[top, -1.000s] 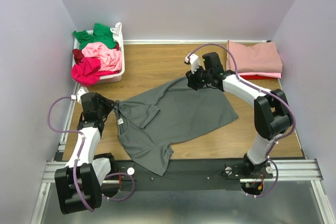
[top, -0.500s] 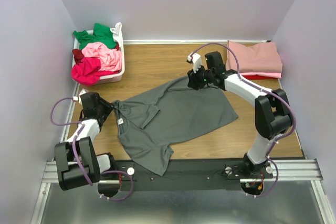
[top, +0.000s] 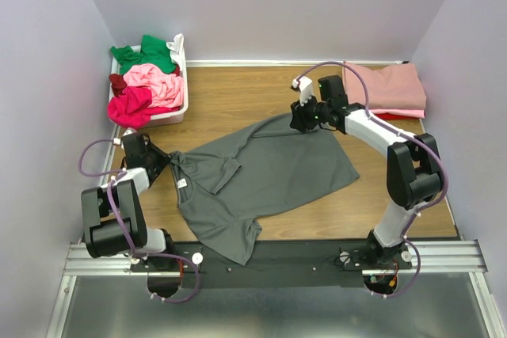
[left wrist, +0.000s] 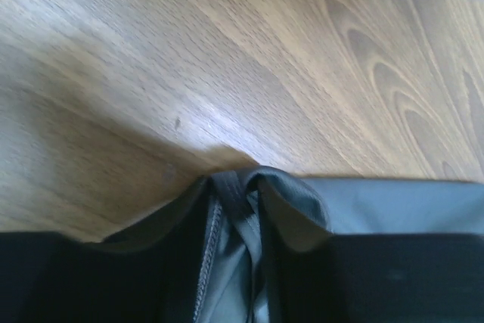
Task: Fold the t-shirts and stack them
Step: Fold the tshirt
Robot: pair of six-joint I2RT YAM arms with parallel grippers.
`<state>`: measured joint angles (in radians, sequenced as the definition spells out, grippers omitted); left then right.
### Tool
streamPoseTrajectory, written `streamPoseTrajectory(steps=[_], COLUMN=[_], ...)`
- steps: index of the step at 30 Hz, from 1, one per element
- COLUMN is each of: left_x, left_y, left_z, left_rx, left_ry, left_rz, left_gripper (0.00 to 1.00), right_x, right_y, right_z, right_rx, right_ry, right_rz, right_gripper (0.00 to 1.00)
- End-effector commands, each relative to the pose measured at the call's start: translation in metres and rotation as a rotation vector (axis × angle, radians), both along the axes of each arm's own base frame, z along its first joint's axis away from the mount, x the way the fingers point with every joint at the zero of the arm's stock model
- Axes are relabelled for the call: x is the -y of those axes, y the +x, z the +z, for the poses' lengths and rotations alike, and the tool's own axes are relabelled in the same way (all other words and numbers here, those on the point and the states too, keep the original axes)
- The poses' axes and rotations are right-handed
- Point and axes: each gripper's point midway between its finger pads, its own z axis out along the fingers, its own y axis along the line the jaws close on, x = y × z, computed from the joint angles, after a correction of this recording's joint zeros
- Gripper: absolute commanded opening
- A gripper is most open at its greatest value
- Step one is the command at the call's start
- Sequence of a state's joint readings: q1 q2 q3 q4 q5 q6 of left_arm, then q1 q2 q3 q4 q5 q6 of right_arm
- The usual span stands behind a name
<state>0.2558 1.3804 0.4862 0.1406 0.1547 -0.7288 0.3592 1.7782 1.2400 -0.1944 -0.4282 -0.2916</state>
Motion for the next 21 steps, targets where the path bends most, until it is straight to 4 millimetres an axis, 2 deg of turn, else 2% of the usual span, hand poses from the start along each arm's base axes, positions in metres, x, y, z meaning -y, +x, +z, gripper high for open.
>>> streamPoseTrajectory(steps=[1,3,4,8,14,16,21], left_x=[-0.004,-0.004,-0.003,-0.006,-0.002,0.002,0.005], left_y=[0.009,0.010,0.011,0.013,0.020,0.020,0.022], left_z=[0.002,0.003,0.006,0.009,0.010,0.007,0.006], left_rx=[0.012,0.020,0.027,0.045,0.055,0.050,0.057], left_ry=[0.009,0.003,0.002,-0.007,-0.034,-0.051,-0.066], left_rz=[-0.027,-0.039,-0.043,-0.046,-0.081,-0.098,-0.119], left_gripper=[0.33,0.23,0.13,0.01,0.00,0.00,0.00], right_x=[0.020,0.037,0.041,0.070,0.099,0.100,0.089], right_y=[0.012,0.022,0.026,0.045,0.069,0.074,0.071], right_z=[-0.012,-0.015,-0.019,-0.027,-0.041,-0.050,-0.064], right_rx=[-0.053,-0.068,-0.084,-0.104,-0.134,-0.160,-0.240], right_ry=[0.019,0.023,0.029,0.025,-0.006,-0.001,0.058], right_rz=[-0.082,-0.138,-0.158,-0.251,-0.359,-0.362,-0.326], right_gripper=[0.47,0.47,0.47,0.47,0.47,0.47,0.47])
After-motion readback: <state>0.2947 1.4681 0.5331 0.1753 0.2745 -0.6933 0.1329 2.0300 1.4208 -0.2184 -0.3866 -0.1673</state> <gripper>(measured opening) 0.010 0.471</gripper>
